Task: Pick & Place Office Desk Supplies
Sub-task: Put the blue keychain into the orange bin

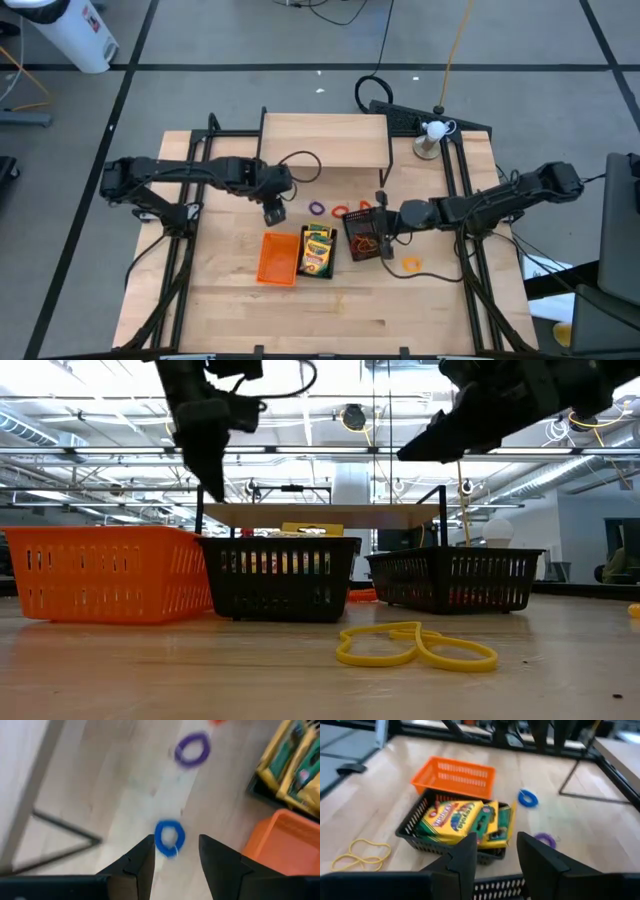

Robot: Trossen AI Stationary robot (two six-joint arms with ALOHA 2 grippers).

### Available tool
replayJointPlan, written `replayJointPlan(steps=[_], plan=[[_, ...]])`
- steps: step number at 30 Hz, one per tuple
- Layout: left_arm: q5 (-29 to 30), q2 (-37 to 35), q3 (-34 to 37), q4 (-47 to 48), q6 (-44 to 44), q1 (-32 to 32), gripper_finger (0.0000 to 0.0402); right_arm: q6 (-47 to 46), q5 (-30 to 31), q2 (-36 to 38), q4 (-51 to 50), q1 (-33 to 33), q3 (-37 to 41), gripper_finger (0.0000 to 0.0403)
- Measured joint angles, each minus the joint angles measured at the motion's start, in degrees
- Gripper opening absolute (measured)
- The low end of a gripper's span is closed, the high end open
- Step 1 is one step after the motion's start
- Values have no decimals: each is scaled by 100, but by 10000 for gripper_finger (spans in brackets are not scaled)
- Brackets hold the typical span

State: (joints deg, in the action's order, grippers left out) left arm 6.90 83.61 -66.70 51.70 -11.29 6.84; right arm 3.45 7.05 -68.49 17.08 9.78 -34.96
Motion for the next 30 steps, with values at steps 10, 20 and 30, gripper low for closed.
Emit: replayJointPlan(steps=[10,20,30], plan=[[-589,-9,1080,-984,-1204,-106,154,369,-566,7,222,-81,107,127],[-123,-9,1888,-1626,-2422,143,154,332,-575,7,236,-79,107,127],[15,-4,2364,-2242,-3225,146,154,330,-573,6,236,-71,107,128]])
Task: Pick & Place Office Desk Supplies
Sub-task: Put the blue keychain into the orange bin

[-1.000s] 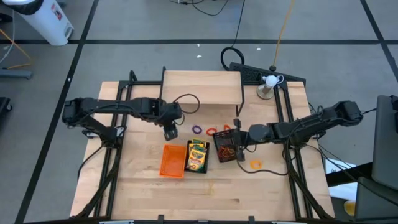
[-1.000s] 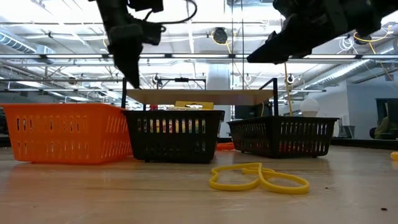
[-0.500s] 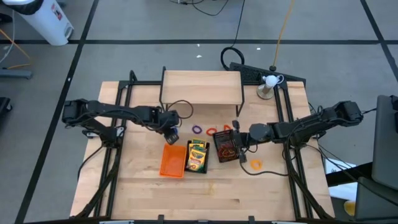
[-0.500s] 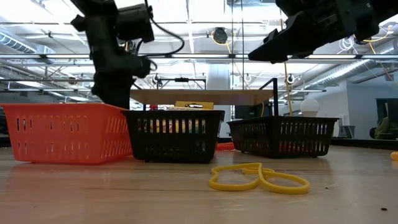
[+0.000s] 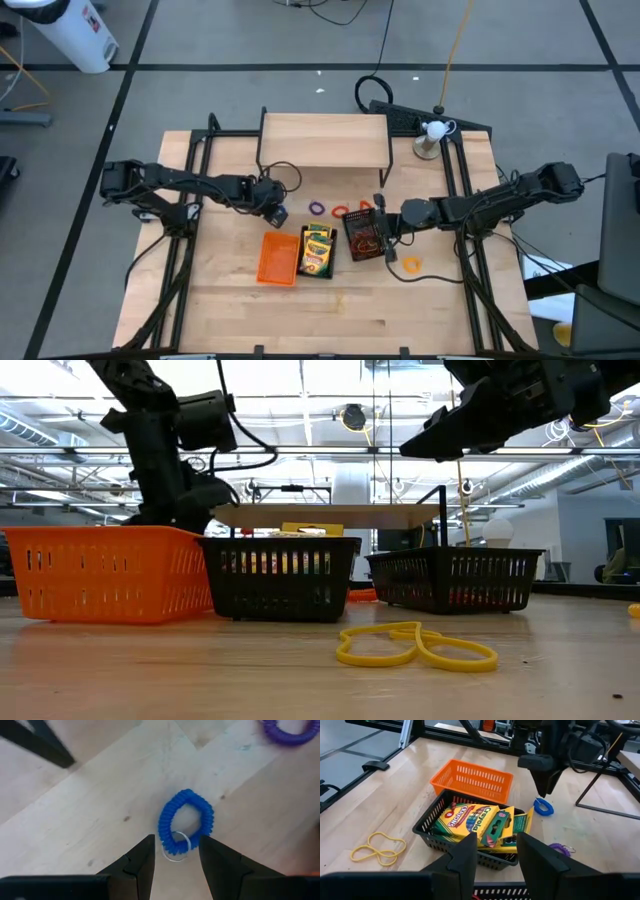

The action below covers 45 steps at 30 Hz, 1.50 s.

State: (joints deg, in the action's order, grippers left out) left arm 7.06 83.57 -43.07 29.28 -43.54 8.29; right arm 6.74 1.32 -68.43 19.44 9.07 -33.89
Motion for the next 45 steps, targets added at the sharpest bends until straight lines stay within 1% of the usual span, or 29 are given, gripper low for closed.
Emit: replayJointPlan(steps=[11,17,28,34,36,37,42,43,45], plan=[[52,0,188,-102,-301,0,154,-24,0,-1,-2,4,0,126],[52,8,188,-412,-290,0,154,-26,0,-1,-2,4,0,126],[50,604,178,-622,-275,0,154,-85,0,-1,-22,4,0,125],[22,673,170,-668,-142,0,153,-112,2,-1,-4,4,0,123],[15,645,173,-667,-58,-7,140,-113,2,-1,0,4,0,123],[11,645,173,-666,-5,-14,127,-114,2,-1,0,4,0,123],[0,640,131,-679,252,-21,25,-114,4,-1,44,4,0,119],[-33,648,104,-709,285,-22,17,-114,4,-1,74,4,0,118],[-190,658,27,-761,434,-25,20,-114,4,-1,168,4,0,118]])
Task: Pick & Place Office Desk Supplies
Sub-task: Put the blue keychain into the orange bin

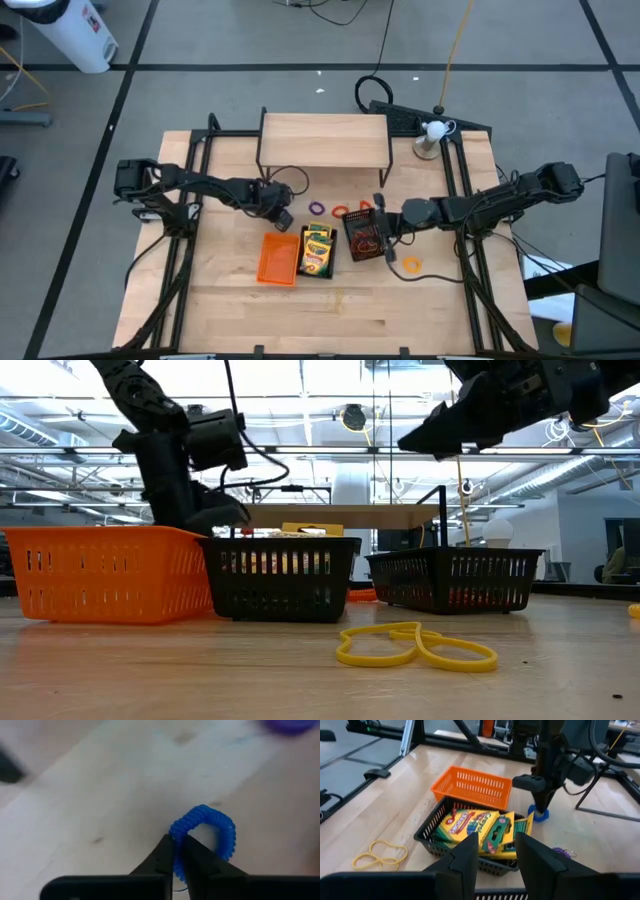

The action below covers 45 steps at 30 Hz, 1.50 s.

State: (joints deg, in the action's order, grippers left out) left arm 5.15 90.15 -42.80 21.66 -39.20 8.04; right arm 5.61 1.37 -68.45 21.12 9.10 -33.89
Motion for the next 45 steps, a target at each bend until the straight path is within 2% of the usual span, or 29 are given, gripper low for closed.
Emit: replayJointPlan(steps=[6,12,17,20,25,31,38,45], plan=[[-261,-1,-537,44,520,-31,8,-51,0,-2,340,0,0,117],[-367,-7,-1497,367,1189,-178,6,-216,0,-1,413,0,0,116],[-336,-11,-2548,1341,1526,-513,7,-216,0,-2,437,0,0,116],[-98,-15,-3100,2062,1604,-814,4,-216,1,-2,436,0,0,116],[151,-20,-3694,3262,1160,-1368,5,-216,0,-2,431,0,0,116],[92,-20,-3740,3990,-304,-2035,6,-205,0,-2,430,0,0,116],[152,-20,-3727,3947,-1017,-2736,6,-195,-2,-2,430,0,0,116],[362,-20,-3723,3933,-1257,-3034,7,-195,-13,-2,429,0,0,116]])
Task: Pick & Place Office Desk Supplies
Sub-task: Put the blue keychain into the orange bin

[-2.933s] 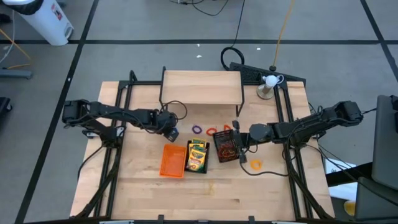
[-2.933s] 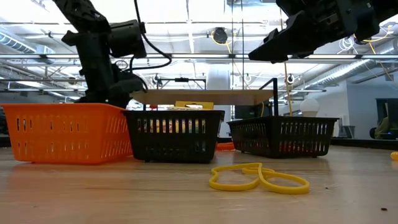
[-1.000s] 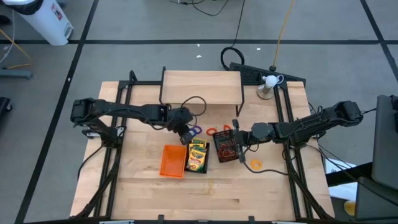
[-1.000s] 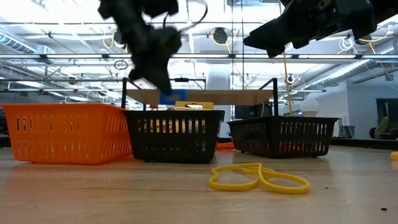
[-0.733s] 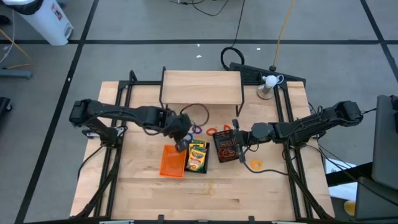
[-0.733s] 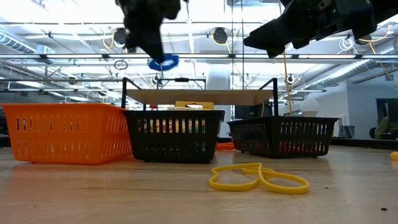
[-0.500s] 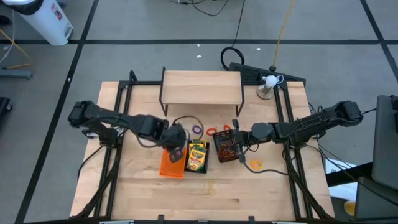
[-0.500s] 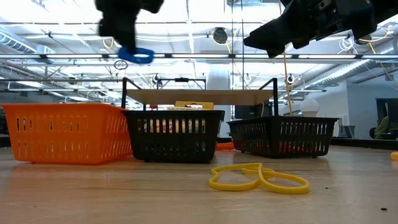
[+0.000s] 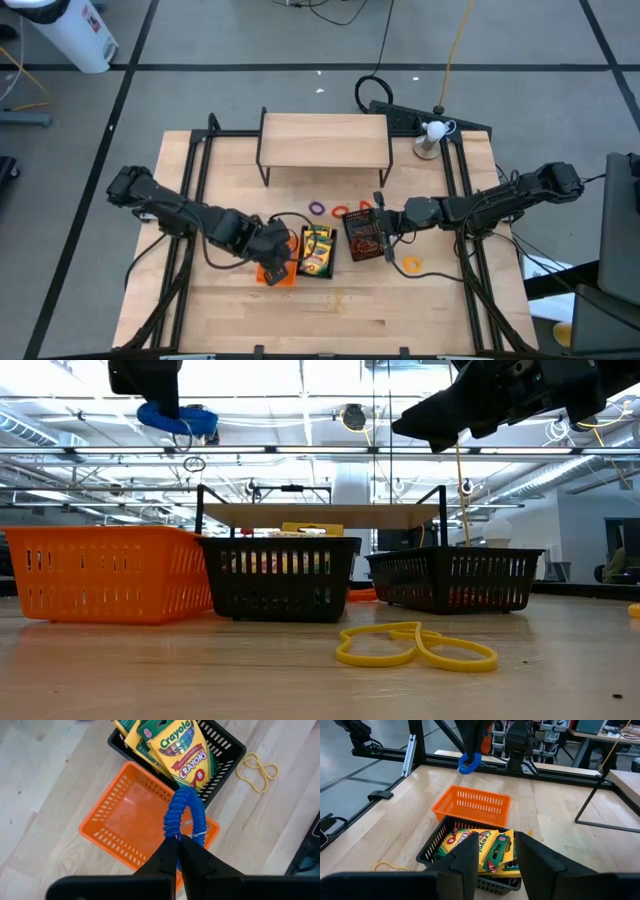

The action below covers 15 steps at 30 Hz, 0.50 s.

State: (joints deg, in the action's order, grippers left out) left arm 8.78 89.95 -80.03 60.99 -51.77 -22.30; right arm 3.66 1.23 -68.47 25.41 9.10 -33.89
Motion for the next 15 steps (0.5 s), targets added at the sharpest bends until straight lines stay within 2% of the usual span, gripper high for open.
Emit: replayJointPlan(steps=[9,15], plan=[[32,0,0,2,-234,-99,67,-641,-4,0,-7,0,0,116],[178,54,5,-108,135,-238,113,-1051,-36,0,6,10,0,116]])
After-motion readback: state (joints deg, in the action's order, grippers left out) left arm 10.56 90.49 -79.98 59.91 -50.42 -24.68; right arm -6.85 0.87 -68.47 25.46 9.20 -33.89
